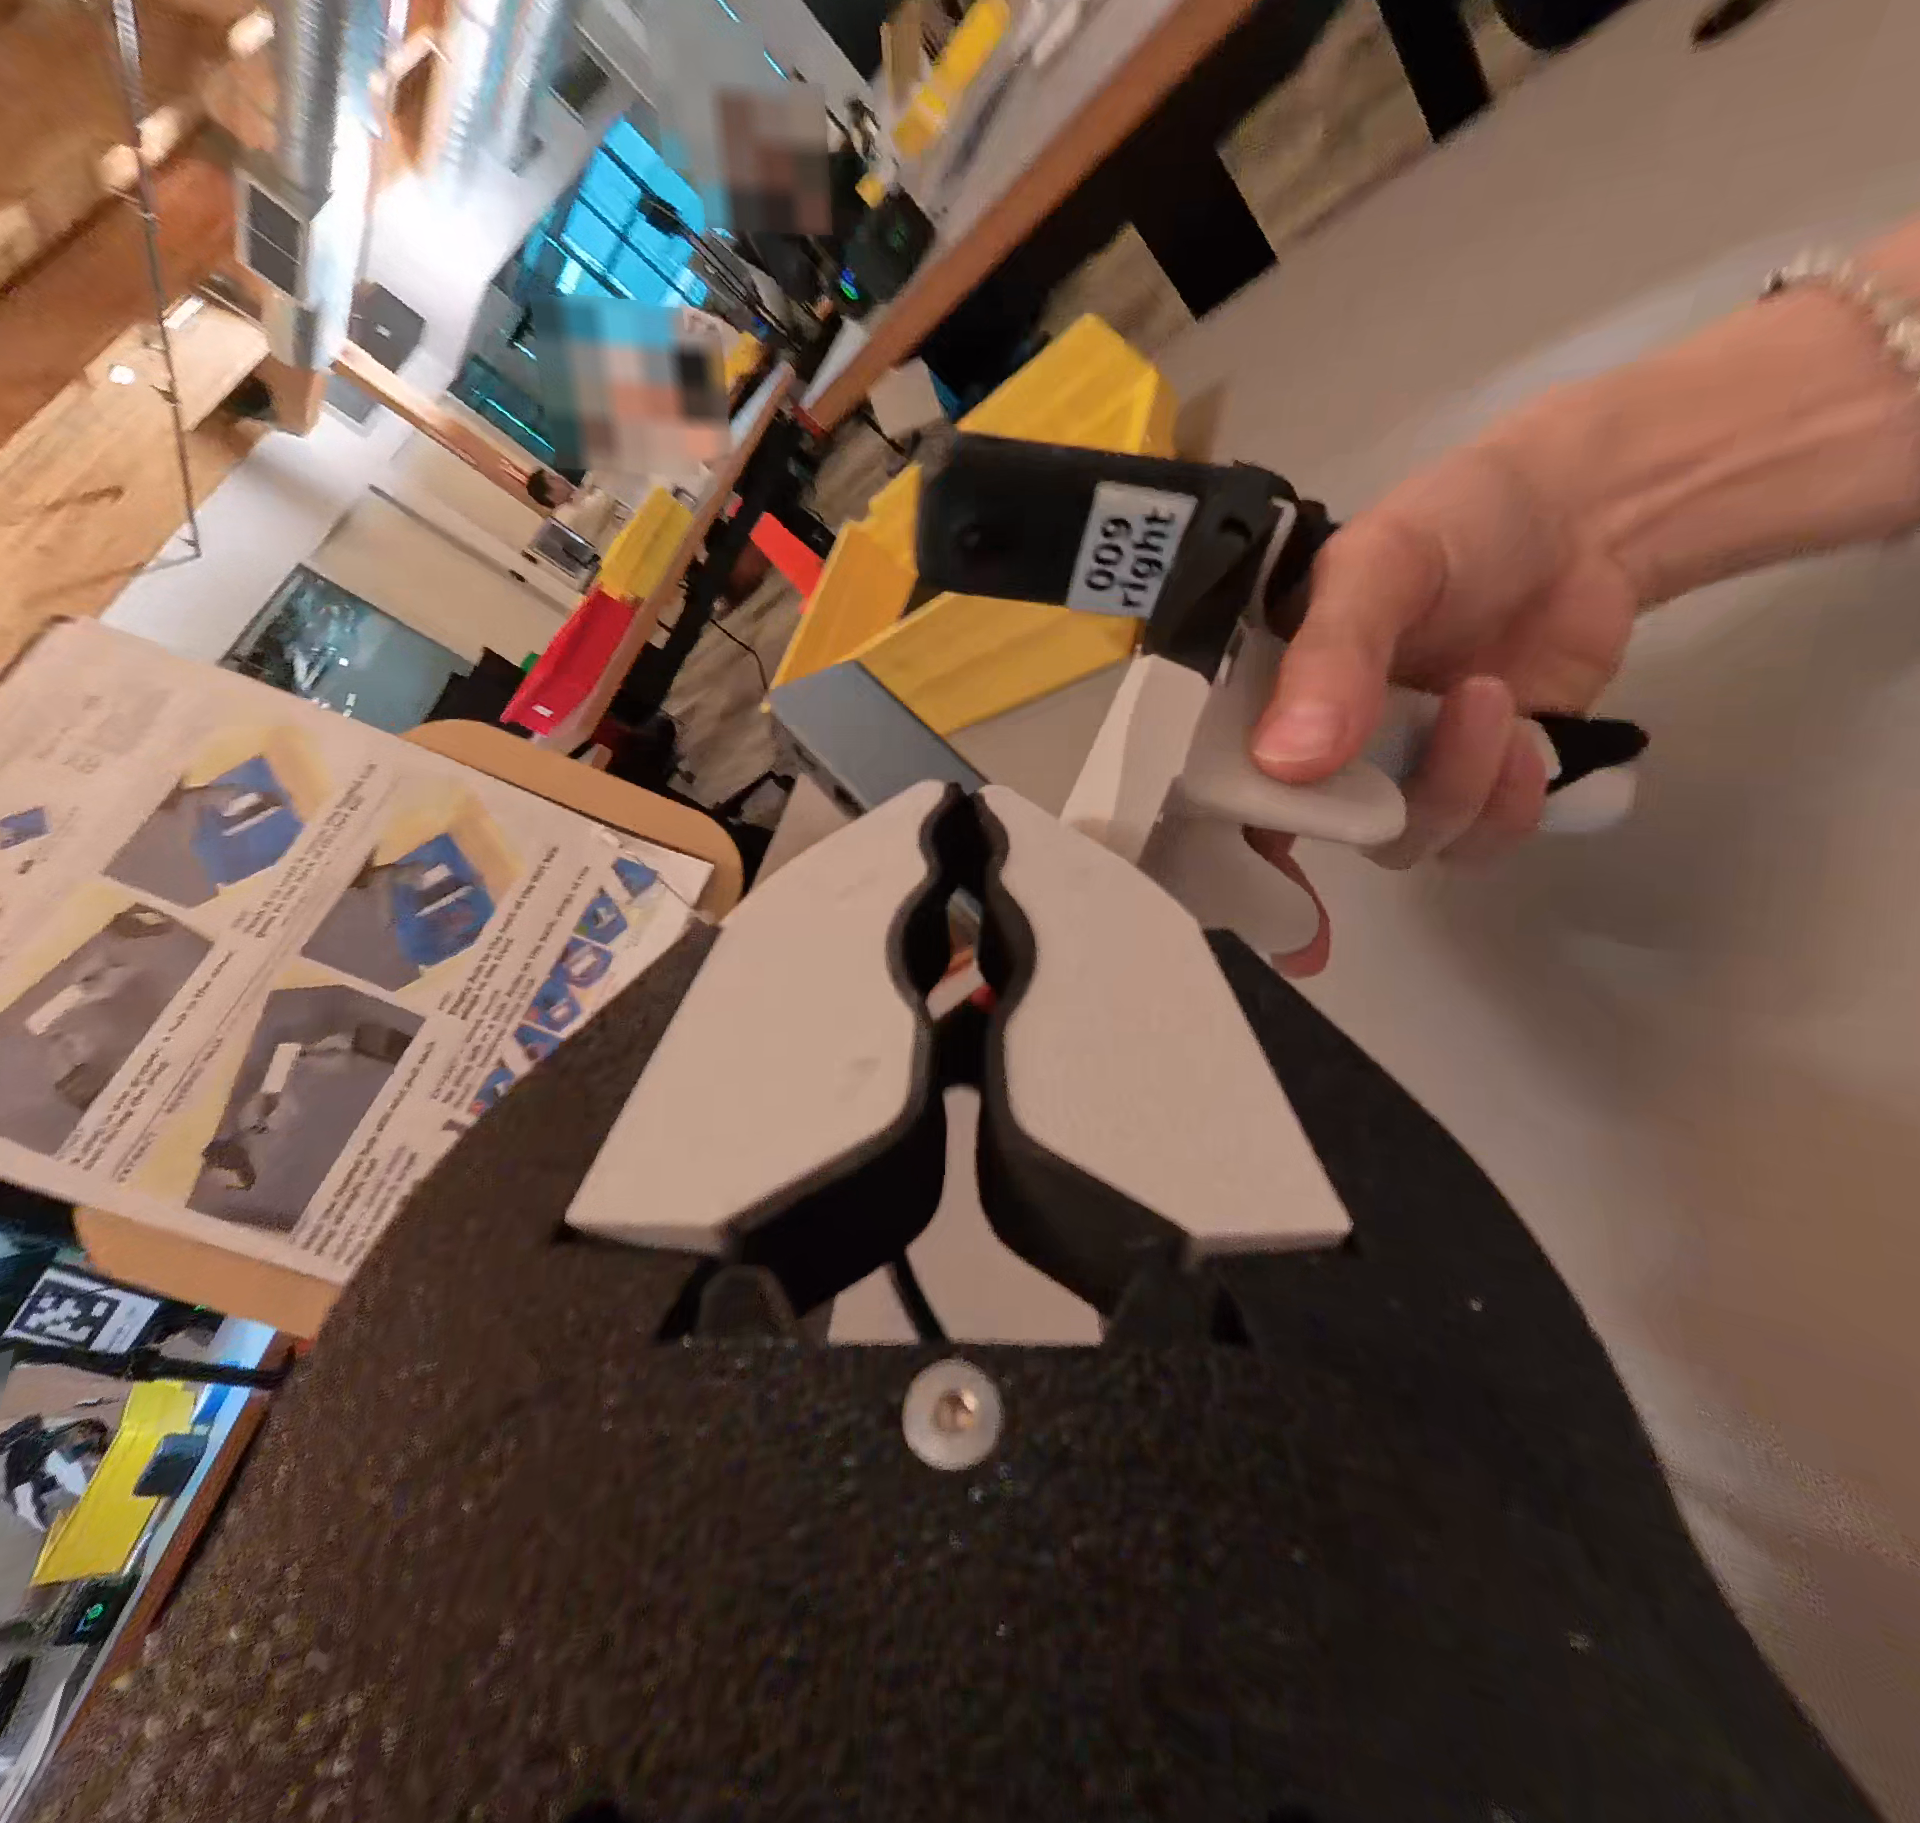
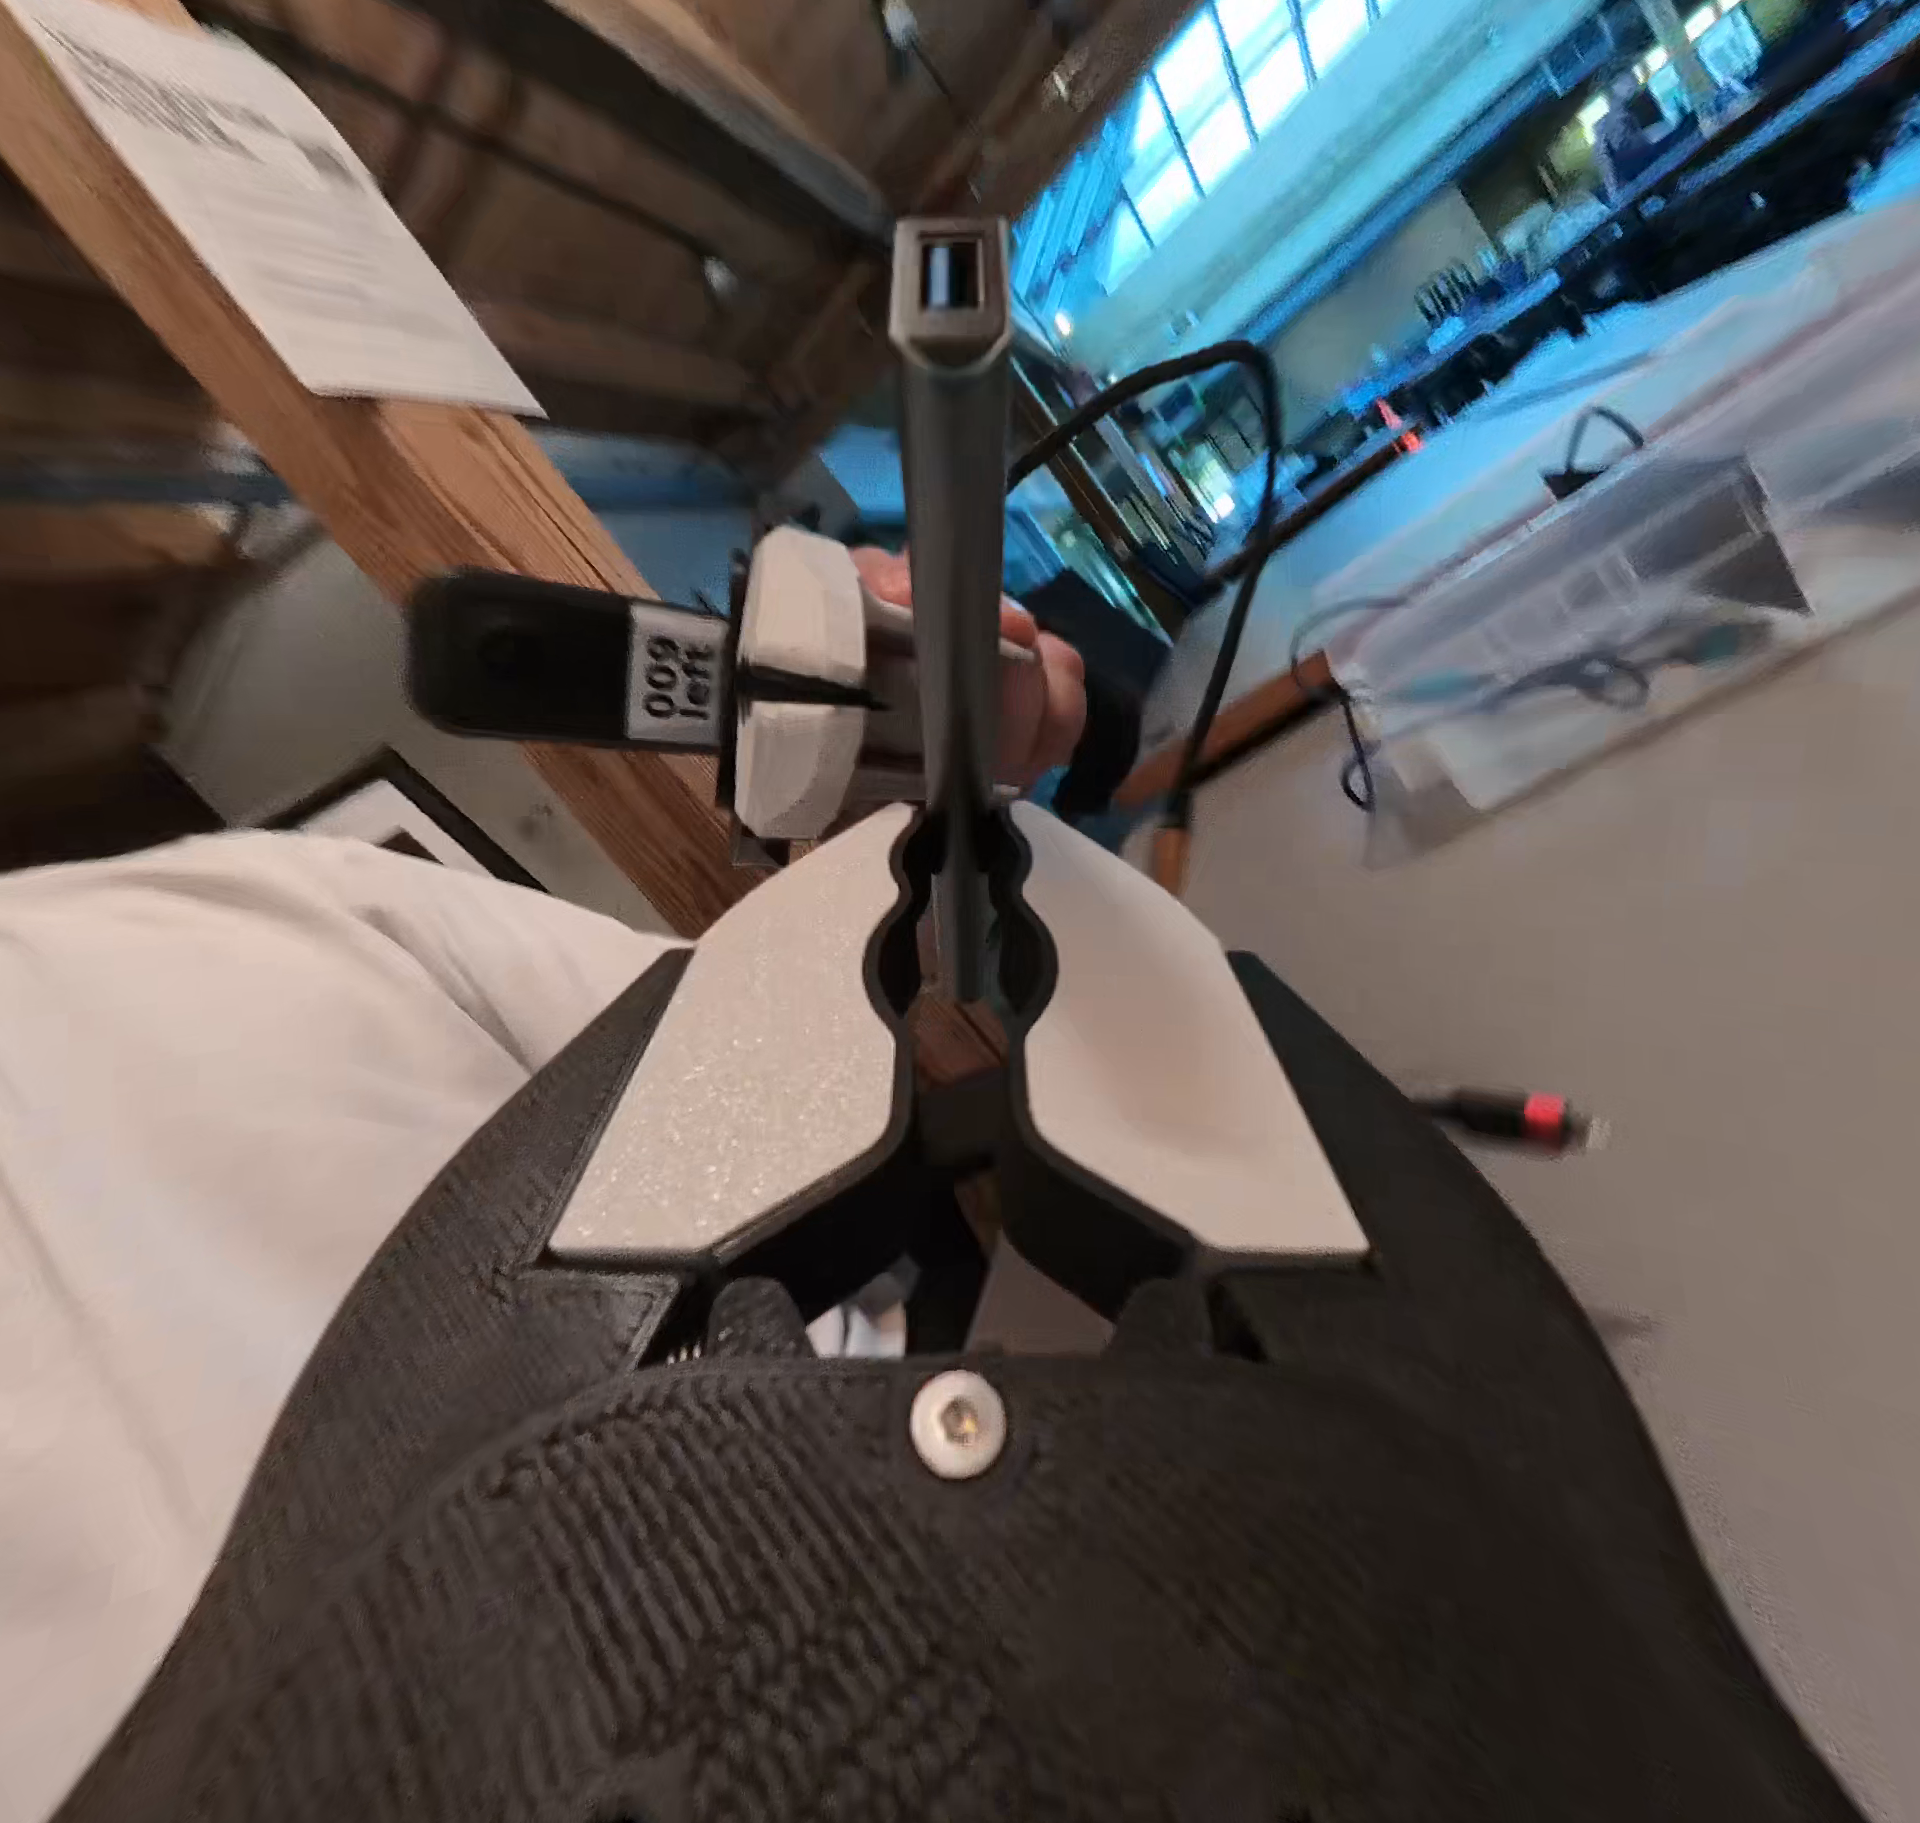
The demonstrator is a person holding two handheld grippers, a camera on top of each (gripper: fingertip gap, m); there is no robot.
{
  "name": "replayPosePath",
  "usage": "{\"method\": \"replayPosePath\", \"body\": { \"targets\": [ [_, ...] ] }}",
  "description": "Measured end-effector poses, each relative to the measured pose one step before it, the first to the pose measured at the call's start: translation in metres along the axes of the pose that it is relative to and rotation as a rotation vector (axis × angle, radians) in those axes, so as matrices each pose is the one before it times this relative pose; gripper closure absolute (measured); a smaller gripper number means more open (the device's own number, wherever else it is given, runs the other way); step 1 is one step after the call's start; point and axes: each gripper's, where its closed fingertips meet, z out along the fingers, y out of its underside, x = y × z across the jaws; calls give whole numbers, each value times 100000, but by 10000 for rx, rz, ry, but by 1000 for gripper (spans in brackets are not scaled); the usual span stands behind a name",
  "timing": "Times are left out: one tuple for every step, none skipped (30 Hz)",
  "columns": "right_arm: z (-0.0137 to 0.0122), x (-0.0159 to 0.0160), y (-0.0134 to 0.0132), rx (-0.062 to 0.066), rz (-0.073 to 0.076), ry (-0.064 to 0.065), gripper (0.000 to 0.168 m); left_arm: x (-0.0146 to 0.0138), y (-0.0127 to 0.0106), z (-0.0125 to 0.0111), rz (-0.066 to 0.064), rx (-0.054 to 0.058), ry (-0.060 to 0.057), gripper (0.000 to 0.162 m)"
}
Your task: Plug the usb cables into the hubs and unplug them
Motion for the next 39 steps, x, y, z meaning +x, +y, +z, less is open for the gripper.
{"method": "replayPosePath", "body": {
  "targets": [
    [-180, -86, -463, 192, -79, 11, 157, -575, -371, -639, -100, 125, -165, 162],
    [-356, 250, -211, -20, -256, 209, 157, -510, 43, -500, 21, -54, -152, 162],
    [-427, 291, -480, 183, -104, 138, 157, -503, 105, -330, 4, 19, -211, 162],
    [-384, 128, -652, 315, 67, -51, 157, -457, -46, -200, -87, 195, -225, 162],
    [-306, 51, -477, 167, 20, -94, 157, -264, -152, -114, -244, 249, -101, 162],
    [-277, 184, -280, 3, -233, 73, 157, -93, -76, -31, -415, 146, 40, 162],
    [-249, 246, -212, -61, -547, 222, 157, -92, 86, 34, -538, 10, 58, 162],
    [-216, 129, -297, -4, -586, 207, 157, -183, 176, 31, -605, -55, -20, 162],
    [-199, -183, -568, 203, -541, 8, 157, -294, 158, -12, -672, -43, -124, 161],
    [-176, -213, -649, 285, -621, 28, 157, -493, 115, -29, -812, -55, -288, 161],
    [-120, 28, -538, 219, -467, 142, 157, -491, 118, -28, -918, -112, -345, 161],
    [-53, -18, -399, 176, -305, 19, 157, -169, 178, -1, -885, -172, -154, 161],
    [-43, 168, -341, 221, -249, 96, 157, 173, 243, 59, -781, -193, 61, 160],
    [-12, 230, -258, 241, -174, 92, 157, 218, 368, 143, -749, -212, 110, 159],
    [30, 179, -74, 160, 44, -27, 157, 230, 429, 263, -741, -188, 180, 156],
    [85, 293, 93, 61, 194, -6, 157, 100, 399, 351, -734, -114, 216, 151],
    [113, 171, 238, 9, 68, -80, 157, -304, 285, 354, -736, -3, 70, 147],
    [153, 6, 310, -33, -26, -167, 157, -650, 136, 254, -639, 99, -60, 145],
    [207, 47, 309, -53, -15, -95, 157, -569, -68, 147, -460, 201, 49, 145],
    [256, 210, 302, -98, 49, 42, 157, -360, -120, 68, -344, 193, 185, 146],
    [278, 71, 337, -148, 74, -64, 157, -319, 12, 56, -267, 55, 185, 146],
    [269, -140, 320, -136, 29, -206, 157, -212, 89, 35, -133, -4, 220, 148],
    [254, 81, 270, -110, 26, -30, 157, -28, 82, 9, -44, 13, 307, 148],
    [237, 151, 277, -123, 84, -14, 157, 49, 110, -19, -80, -15, 332, 148],
    [195, -10, 263, -103, 98, -157, 157, 71, 56, -64, -135, -4, 332, 148],
    [162, 12, 185, -43, 60, -113, 157, 39, -34, -132, -128, 59, 288, 151],
    [156, 100, 161, -51, 87, -47, 157, -117, -80, -184, -73, 90, 156, 153],
    [128, 50, 101, -41, 87, -74, 157, -113, -15, -218, 16, 51, 144, 155],
    [106, 19, 121, -71, 31, -73, 157, -37, 82, -203, 7, -40, 183, 156],
    [130, 43, 214, -147, 52, -34, 157, -70, 105, -178, -32, -82, 107, 156],
    [103, 94, 161, -119, 33, 10, 157, -113, 92, -146, 6, -60, 11, 156],
    [77, 53, 98, -63, 5, -24, 157, -72, 63, -103, 23, -27, -2, 155],
    [65, -6, 50, -21, 12, -66, 157, -11, 37, -93, 13, -16, 19, 156],
    [60, 66, 34, 0, -2, -1, 157, -61, 33, -88, 19, -31, -14, 156],
    [83, 89, 144, -78, 54, 0, 157, -112, 65, -84, 37, -58, -61, 156],
    [49, 97, 124, -56, 56, -1, 157, -124, 86, -82, 51, -76, -83, 155],
    [18, 43, 113, -43, 40, -27, 157, -73, 76, -56, 26, -61, -58, 155],
    [12, 67, 133, -70, 60, -10, 157, 17, 73, -20, -2, -55, 3, 154],
    [-22, 2, 57, -25, 12, -28, 157, 7, 139, -44, 35, -106, 13, 156]
  ]
}}
